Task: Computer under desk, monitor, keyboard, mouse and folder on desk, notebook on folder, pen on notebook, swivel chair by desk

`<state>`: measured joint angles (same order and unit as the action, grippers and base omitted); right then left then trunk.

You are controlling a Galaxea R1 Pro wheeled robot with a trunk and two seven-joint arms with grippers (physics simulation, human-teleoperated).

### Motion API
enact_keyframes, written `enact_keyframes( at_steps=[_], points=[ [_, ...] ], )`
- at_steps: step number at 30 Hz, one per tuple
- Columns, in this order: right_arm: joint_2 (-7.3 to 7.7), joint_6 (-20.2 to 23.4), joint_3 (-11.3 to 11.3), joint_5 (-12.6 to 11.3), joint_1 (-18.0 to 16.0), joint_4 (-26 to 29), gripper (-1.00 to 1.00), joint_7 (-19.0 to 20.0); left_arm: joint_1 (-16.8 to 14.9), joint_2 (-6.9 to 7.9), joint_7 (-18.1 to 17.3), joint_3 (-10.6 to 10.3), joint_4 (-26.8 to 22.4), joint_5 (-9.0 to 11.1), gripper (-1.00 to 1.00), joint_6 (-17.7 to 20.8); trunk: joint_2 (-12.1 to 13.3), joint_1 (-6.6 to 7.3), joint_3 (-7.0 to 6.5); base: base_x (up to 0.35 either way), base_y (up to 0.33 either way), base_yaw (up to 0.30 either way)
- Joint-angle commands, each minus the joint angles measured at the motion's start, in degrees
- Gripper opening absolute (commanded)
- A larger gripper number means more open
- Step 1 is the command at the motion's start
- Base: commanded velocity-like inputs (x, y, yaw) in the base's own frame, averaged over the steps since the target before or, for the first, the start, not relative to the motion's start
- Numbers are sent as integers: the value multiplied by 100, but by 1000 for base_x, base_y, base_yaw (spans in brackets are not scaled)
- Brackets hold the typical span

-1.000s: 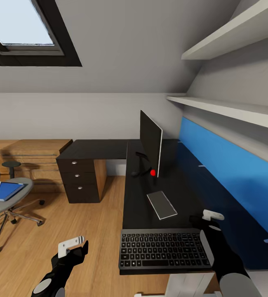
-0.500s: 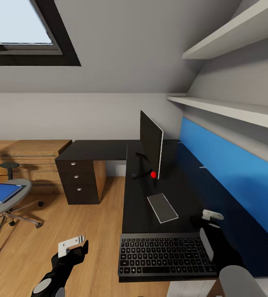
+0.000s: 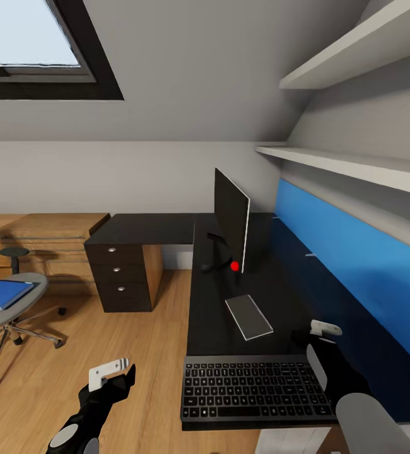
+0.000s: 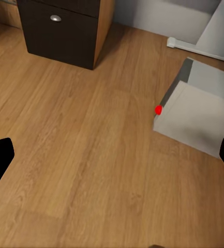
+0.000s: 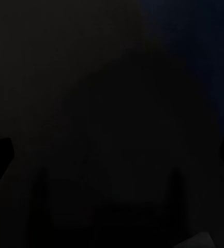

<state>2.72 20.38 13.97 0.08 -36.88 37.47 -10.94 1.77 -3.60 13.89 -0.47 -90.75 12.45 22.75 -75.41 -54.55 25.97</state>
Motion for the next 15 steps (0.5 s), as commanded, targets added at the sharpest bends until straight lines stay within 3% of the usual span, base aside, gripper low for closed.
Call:
enact_keyframes(
  at_steps=[1, 15],
  points=[
    [0, 34, 0, 1, -3, 8, 100, -13, -1, 0, 43, -5, -11, 58, 100, 19, -45, -23, 24, 0, 0, 0],
    [-4, 78, 0, 2, -4, 13, 100, -22, -1, -1, 43, -6, -7, 64, 100, 25, -526, -287, 239, 0, 0, 0]
  ],
)
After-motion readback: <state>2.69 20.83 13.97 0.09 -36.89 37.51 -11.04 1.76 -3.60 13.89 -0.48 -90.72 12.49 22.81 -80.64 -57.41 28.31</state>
